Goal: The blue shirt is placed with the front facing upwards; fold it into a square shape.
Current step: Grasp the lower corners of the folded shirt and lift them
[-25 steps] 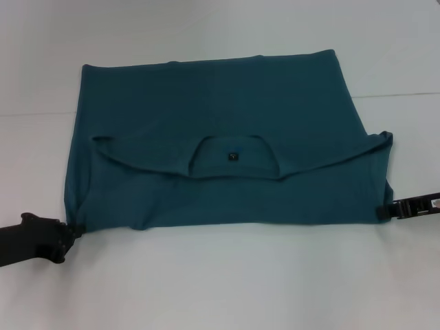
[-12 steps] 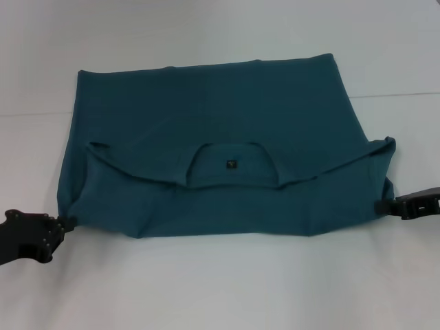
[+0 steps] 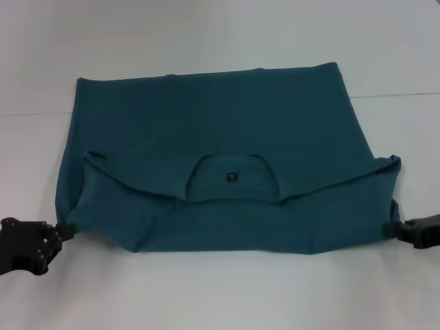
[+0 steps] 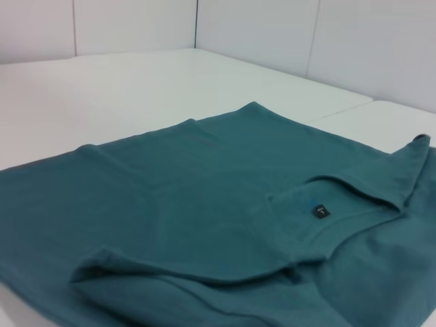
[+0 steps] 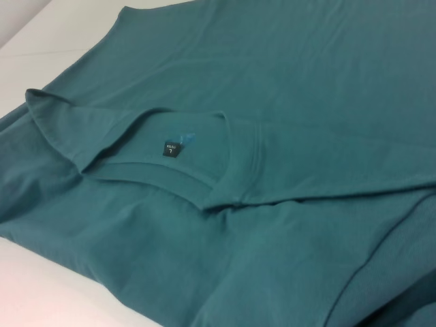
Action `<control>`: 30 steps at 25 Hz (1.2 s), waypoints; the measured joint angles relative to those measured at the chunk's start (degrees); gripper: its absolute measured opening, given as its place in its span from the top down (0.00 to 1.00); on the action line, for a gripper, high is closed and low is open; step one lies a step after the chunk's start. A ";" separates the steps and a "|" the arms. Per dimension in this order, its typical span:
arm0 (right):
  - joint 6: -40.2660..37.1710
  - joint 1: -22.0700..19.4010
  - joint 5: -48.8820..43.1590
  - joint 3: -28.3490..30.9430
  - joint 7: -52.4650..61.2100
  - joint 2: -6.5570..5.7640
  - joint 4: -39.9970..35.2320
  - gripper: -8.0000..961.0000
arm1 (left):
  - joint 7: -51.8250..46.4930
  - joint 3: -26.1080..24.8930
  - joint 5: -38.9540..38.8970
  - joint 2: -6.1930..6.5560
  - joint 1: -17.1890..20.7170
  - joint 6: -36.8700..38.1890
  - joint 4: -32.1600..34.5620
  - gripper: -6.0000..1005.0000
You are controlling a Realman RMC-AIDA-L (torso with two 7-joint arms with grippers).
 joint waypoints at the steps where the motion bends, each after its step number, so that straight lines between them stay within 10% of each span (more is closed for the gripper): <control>1: -0.19 -0.34 0.15 0.41 -0.74 0.10 0.21 0.95 | 0.32 -0.35 0.00 -0.07 0.35 0.54 0.24 0.98; 30: -12.84 -10.91 8.98 19.14 -31.81 0.23 12.87 0.94 | 10.91 -12.51 0.03 -1.37 10.33 14.98 0.28 0.98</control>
